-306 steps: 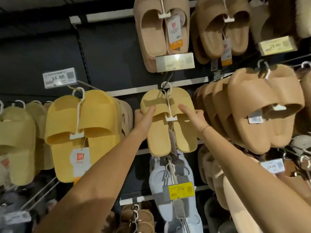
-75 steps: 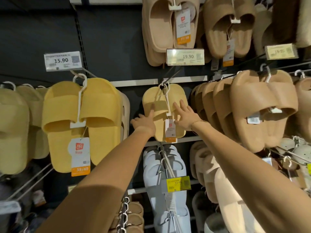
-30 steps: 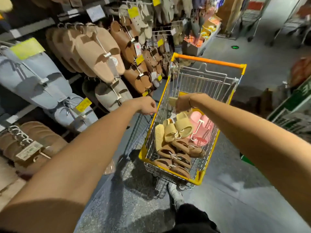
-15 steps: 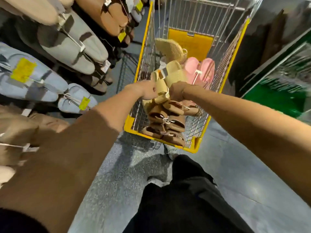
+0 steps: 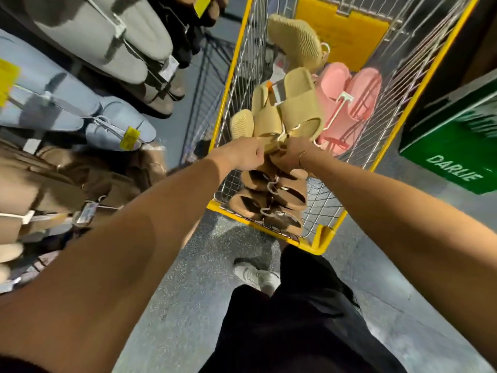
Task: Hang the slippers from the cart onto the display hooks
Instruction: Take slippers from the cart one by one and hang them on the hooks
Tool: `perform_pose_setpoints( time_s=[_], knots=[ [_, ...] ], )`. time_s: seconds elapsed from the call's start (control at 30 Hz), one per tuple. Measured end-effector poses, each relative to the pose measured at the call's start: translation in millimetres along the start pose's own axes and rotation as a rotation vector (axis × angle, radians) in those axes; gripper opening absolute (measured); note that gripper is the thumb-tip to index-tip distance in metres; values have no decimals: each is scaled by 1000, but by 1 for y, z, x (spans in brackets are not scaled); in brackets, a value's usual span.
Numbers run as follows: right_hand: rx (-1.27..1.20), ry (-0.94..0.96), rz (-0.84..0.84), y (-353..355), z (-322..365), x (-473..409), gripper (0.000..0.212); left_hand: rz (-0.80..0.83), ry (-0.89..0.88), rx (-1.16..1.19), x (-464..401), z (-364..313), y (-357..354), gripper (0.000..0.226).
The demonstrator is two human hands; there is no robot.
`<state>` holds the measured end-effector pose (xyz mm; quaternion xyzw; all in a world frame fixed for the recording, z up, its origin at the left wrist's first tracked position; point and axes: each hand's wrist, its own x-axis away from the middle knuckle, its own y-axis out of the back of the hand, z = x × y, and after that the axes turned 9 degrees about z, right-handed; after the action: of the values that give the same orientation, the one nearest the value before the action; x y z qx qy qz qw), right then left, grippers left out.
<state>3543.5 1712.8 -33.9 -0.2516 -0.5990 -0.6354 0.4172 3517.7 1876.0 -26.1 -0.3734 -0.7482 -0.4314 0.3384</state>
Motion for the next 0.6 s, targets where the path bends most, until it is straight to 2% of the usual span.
perform_pose_setpoints(
  time_s=[0.07,0.17,0.33,0.47,0.5,0.6],
  knots=[
    [-73,-15,-55,0,-1,-4,30,4,5,34,-4,-1,-4,19],
    [-56,-20,-202,3,1,-7,24,-16,11,101,-6,-6,-11,23],
    [-38,3,-499,18,5,-8,33,-6,74,106,1,-12,-19,24],
    [-98,19,-654,47,14,11,34,-8,83,74,18,-23,-17,30],
    [-116,35,-678,55,18,17,35,-29,94,97,22,-26,-15,36],
    [-187,89,-717,76,34,39,39,-151,86,234,34,-31,-8,85]
  ],
)
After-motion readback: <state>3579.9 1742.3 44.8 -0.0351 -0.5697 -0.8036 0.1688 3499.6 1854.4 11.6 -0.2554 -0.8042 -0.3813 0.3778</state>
